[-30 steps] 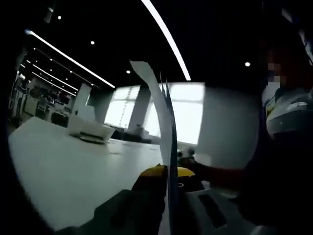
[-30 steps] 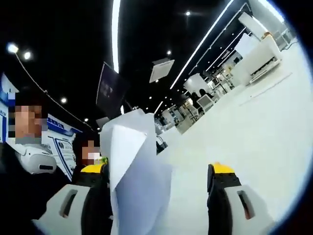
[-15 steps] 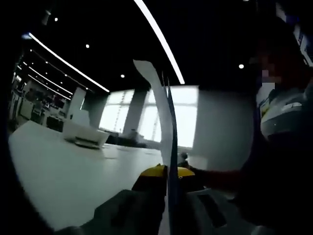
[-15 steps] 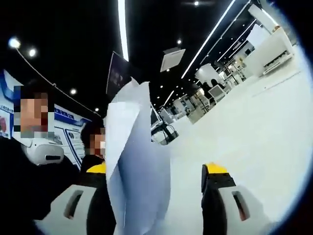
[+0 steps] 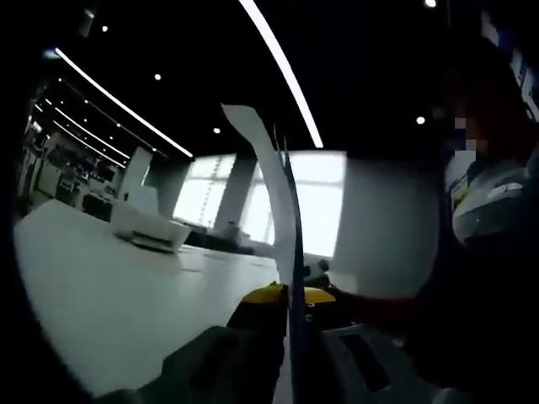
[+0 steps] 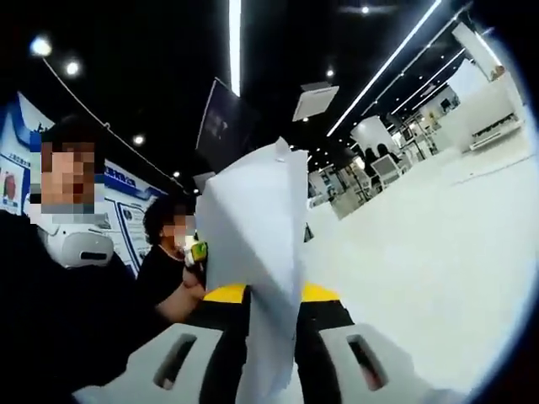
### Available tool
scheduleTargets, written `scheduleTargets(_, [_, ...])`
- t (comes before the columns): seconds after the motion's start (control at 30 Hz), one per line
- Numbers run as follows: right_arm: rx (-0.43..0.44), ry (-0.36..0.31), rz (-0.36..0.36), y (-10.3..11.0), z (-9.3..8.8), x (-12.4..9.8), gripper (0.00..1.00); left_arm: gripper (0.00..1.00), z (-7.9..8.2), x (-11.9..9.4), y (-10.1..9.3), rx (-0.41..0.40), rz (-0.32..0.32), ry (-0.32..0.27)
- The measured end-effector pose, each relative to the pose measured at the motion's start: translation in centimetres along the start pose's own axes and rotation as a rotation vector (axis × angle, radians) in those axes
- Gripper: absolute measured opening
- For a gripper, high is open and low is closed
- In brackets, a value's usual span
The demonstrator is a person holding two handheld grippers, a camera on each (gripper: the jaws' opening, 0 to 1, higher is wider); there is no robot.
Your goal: Organize the stack of printing papers by aligning and flattening the scattered papers on the table
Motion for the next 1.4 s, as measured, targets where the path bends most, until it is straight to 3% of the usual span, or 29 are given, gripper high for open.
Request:
scheduleTargets(0.13, [-0.025,-0.008,0.015,0.4,0.2,-0.2,0.11,0.06,-0.1,0.0,0.2,-0.012,0.013,-0.002])
scheduleTargets(0.23, [-0.076,-0.021,0.064,1.3,0.6,-0.5,0.00,0.06,-0.3,-0.1,0.5,-0.019,0.033,0.002])
scheduleTargets(0.5, [-0.189,-0.051,0.057,2.6,1.5,-0.5,0.00,0.06,-0.3,0.0,1.2,-0.012,0.069,0.008])
scheduleTargets(0.77, [-0.346,-0.089,0.043,4.0,3.3,-0.8,0.00,0.06,-0.4,0.8,2.1,0.074,0.136,0.045])
scheduleTargets(1.27, [-0.536,-0.139,0.004,4.6,5.0,-1.2,0.00,0.06,0.2,2.2,2.8,0.205,0.156,0.042])
scheduleTargets(1.4, [-0.552,-0.147,-0.005,4.6,5.2,-1.2,0.00,0.06,0.4,2.6,3.0,0.233,0.161,0.045])
Point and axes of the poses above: the point that each gripper's makers call its tool centre point, and the gripper's own axes: x roughly forward along the fingers, y roughly to its left, z roughly out of its top, the point moved 7 cm from there along -x, roughly backward along the fingers, and after that the axes turned 9 degrees about x, right-handed, at the moved point
